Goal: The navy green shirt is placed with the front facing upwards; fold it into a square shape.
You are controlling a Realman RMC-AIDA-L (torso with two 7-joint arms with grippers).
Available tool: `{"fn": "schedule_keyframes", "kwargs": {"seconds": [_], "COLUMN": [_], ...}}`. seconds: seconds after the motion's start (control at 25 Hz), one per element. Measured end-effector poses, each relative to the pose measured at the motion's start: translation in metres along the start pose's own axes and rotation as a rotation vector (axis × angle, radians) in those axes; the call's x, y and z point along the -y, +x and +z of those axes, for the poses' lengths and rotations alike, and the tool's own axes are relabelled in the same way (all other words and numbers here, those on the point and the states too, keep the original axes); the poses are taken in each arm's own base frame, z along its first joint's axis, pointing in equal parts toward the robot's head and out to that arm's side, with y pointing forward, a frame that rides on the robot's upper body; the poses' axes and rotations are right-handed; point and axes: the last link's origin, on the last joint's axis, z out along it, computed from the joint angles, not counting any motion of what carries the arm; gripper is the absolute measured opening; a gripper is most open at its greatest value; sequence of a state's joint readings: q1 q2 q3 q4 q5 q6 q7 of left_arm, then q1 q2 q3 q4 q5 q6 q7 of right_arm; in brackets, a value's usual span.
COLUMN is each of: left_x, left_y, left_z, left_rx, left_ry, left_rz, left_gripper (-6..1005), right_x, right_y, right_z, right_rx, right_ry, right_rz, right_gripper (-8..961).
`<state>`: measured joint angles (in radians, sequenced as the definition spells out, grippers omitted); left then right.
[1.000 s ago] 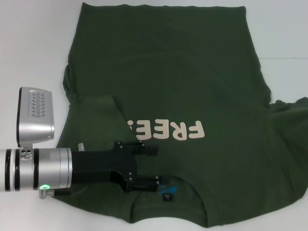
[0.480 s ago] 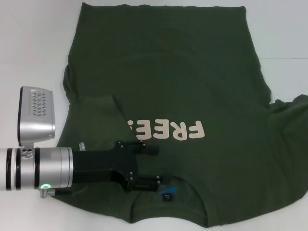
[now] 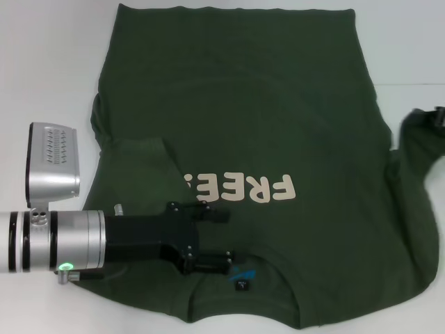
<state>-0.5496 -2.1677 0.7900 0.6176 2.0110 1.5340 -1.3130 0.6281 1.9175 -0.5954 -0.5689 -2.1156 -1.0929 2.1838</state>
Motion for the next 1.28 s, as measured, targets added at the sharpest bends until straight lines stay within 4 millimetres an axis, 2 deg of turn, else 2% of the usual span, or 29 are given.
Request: {"fn": "schedule_keyframes", "kwargs": {"seconds": [0.24, 0.44, 0.6, 0.76, 0.96, 1.28], "left_x": [0.003, 0.005, 0.006, 0.007, 0.008, 0.009], "left_y": [0.001, 0.0, 0.0, 0.0, 0.002, 0.003], "left_z": [0.0, 0.0, 0.0, 0.0, 0.001, 0.002], "left_rx": [0.005, 0.011, 0.011, 0.011, 0.012, 0.011], "left_ry": [0.016, 0.031, 0.037, 0.039, 0.045, 0.045], "left_rz": [-0.001, -0.008, -0.013, -0.016, -0.016, -0.015], "left_gripper": [840, 840, 840, 839, 839, 839], "right_x": [-0.049, -0.089, -0.103, -0.099, -0.074, -0.037], "right_y": [0.005, 0.012, 0.017, 0.012, 0.009, 0.024], "right_z": [0.039, 0.064, 0.07, 0.063, 0.044, 0.017], "right_rx": [-0.064, -0.123, -0.171, -0.17, -0.182, -0.214], "right_ry": [-0.101, -0.18, -0.212, -0.21, -0.158, -0.1], "right_rz": [-0.066, -0.158, -0.205, -0.191, -0.14, -0.043], "right_gripper": [72, 77, 236, 365, 489, 734]}}
